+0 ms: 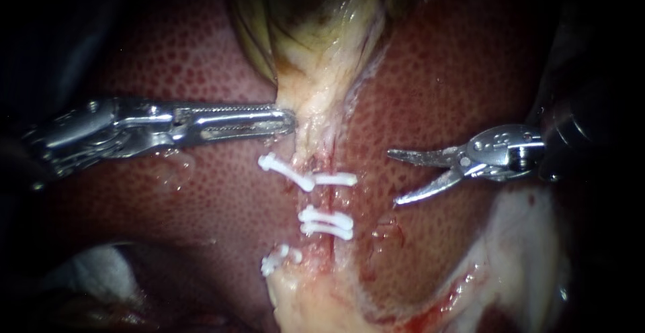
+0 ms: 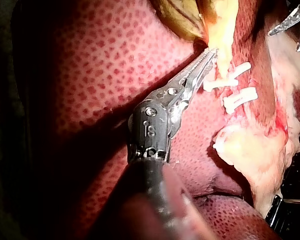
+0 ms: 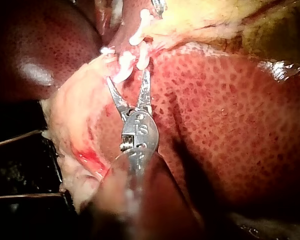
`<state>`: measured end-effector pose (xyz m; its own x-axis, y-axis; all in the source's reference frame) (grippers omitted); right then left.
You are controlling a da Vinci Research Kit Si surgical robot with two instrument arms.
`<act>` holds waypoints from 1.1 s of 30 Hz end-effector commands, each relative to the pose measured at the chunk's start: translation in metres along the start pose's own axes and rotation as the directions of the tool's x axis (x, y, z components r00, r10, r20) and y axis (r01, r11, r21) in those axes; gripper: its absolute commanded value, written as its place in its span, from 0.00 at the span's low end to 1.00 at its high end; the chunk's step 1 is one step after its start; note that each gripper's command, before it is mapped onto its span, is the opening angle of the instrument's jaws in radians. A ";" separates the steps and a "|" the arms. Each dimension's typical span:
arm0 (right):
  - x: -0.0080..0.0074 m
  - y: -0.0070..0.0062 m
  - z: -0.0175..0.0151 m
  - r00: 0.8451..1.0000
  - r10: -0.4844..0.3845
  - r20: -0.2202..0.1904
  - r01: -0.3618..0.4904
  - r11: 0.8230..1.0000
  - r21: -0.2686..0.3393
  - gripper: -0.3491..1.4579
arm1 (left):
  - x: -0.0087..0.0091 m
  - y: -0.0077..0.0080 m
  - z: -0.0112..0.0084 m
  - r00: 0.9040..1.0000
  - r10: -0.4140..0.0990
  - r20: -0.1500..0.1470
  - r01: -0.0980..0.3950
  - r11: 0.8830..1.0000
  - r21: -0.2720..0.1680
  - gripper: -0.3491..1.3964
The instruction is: Go to the cutting position right tube
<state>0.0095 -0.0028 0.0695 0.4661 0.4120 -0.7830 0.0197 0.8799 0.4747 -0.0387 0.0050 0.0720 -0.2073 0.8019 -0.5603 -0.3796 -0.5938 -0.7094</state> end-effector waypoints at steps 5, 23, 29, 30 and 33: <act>0.0000 0.0000 0.0000 1.000 0.000 0.000 0.000 1.000 0.000 0.99 | 0.0000 0.0000 -0.0003 1.000 0.000 0.000 0.000 1.000 -0.001 0.00; -0.0004 -0.0002 0.0009 1.000 -0.004 -0.001 0.004 1.000 0.002 0.99 | 0.0063 -0.0001 -0.0121 0.998 -0.020 -0.052 0.022 0.999 0.034 0.00; -0.0010 -0.0006 0.0022 1.000 -0.009 0.000 0.009 1.000 0.011 0.99 | 0.0065 0.0005 -0.0122 0.998 -0.016 -0.058 0.018 0.999 0.036 0.00; -0.0013 -0.0007 0.0028 1.000 -0.006 0.002 0.006 1.000 0.012 0.99 | 0.0065 0.0005 -0.0122 0.998 -0.016 -0.058 0.018 0.999 0.036 0.00; -0.0023 -0.0008 0.0047 1.000 0.009 0.017 -0.010 1.000 0.022 0.99 | 0.0065 0.0005 -0.0122 0.998 -0.016 -0.058 0.018 0.999 0.036 0.00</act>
<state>0.0131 -0.0058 0.0733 0.4816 0.4192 -0.7696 0.0337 0.8687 0.4943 -0.0292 0.0091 0.0628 -0.1485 0.8063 -0.5726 -0.4152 -0.5763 -0.7039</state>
